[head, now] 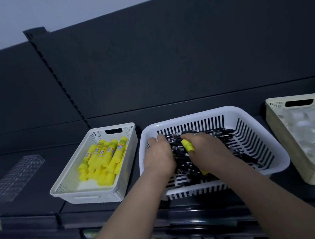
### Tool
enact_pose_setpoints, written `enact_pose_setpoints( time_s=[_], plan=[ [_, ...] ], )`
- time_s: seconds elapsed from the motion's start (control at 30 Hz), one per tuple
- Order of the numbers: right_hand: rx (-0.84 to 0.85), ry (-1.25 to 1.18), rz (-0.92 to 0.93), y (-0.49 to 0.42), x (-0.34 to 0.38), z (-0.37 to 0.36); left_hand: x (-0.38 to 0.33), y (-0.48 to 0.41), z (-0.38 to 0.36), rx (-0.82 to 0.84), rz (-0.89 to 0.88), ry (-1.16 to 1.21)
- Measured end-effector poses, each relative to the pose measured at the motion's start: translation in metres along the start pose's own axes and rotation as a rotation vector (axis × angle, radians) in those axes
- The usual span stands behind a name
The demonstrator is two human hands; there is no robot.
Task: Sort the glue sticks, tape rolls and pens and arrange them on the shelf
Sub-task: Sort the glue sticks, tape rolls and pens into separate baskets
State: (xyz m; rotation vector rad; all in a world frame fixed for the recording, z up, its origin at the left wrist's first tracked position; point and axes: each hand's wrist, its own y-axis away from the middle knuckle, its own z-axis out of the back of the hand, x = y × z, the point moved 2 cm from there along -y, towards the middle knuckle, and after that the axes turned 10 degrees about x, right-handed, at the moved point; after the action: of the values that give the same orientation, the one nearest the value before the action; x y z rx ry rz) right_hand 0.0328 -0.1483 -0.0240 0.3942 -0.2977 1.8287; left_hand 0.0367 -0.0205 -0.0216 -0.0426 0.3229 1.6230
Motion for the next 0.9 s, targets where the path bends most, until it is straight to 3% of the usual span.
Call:
enact_pose_setpoints(
  time_s=[0.13, 0.27, 0.43, 0.67, 0.8, 0.9],
  plan=[
    [-0.048, -0.028, 0.061, -0.01, 0.035, 0.01, 0.02, 0.006, 0.05, -0.21, -0.043, 0.164],
    [-0.065, -0.062, 0.12, -0.019, 0.075, 0.009, 0.084, 0.002, 0.081, -0.279, 0.063, 0.17],
    [-0.029, -0.16, 0.157, -0.042, 0.134, -0.013, 0.17, 0.005, 0.079, -0.174, 0.137, 0.154],
    [0.079, -0.165, 0.05, -0.07, 0.197, -0.064, 0.218, -0.002, 0.061, 0.022, -0.031, 0.133],
    [0.11, -0.027, -0.056, -0.075, 0.207, -0.085, 0.232, -0.01, 0.062, 0.096, -0.128, 0.091],
    [0.129, 0.128, -0.138, -0.076, 0.21, -0.094, 0.238, -0.017, 0.07, 0.044, -0.159, 0.086]
  ],
)
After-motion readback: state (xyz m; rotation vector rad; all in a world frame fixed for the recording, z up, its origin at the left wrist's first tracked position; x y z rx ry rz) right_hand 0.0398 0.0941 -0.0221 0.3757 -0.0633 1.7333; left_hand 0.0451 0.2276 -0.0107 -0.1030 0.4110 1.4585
